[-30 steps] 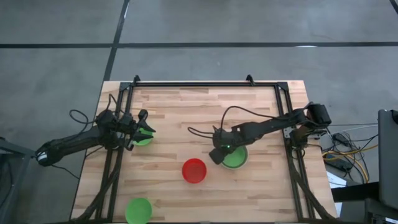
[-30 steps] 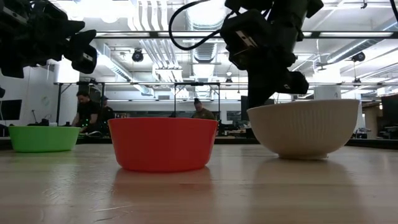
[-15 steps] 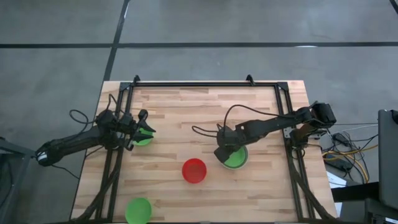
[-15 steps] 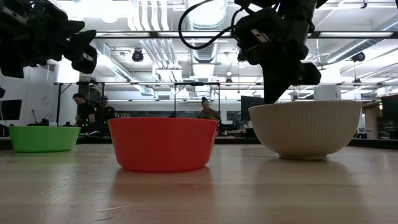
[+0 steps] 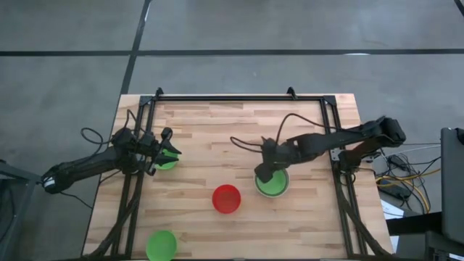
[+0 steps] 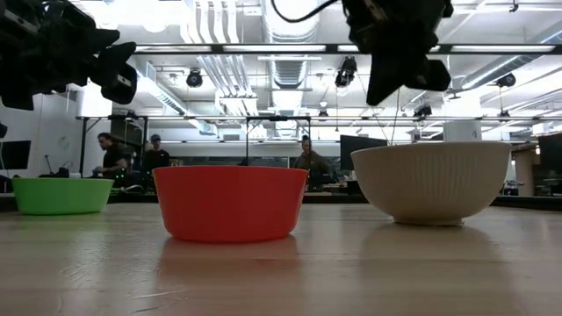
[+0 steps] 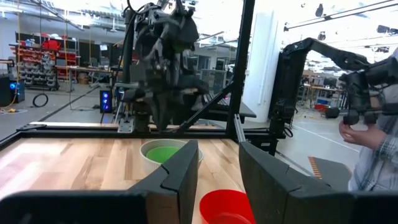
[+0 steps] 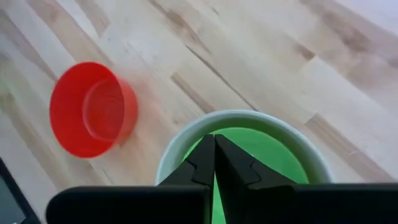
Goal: Nest bowls inside each other
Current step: Move the stacked bowls to the center of the table
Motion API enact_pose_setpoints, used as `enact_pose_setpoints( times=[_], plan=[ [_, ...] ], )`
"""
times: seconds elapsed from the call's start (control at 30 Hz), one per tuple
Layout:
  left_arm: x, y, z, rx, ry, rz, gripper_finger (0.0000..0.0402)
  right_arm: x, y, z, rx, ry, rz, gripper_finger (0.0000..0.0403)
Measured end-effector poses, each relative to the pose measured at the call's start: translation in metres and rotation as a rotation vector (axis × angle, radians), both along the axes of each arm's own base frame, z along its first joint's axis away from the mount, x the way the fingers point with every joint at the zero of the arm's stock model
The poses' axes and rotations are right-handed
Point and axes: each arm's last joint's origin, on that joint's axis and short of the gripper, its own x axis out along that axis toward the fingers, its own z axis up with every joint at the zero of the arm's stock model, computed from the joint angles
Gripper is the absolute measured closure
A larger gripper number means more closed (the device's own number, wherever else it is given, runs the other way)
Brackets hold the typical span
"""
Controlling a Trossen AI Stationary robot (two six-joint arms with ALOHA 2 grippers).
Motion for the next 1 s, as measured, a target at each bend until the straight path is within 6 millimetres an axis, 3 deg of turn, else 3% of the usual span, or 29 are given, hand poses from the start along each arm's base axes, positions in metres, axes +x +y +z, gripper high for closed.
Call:
enact_pose_setpoints(
  times=[0.2,0.77,1.0],
  plan=[
    [0.000,0.000,0.000,0.000,0.000,0.000,0.0280,-0.016,-0.003,-0.004,0.004,0.018,-0.040,0.0394],
    [0.000,0.000,0.000,0.000,0.000,0.000,0.0280,-0.106,0.003,-0.031,0.187,0.047,-0.320,0.0394],
    [0.000,0.000,0.000,0.000,0.000,0.001,0.0280,-0.126,0.006,-0.046,0.225,0.069,-0.369,0.0394]
  ],
)
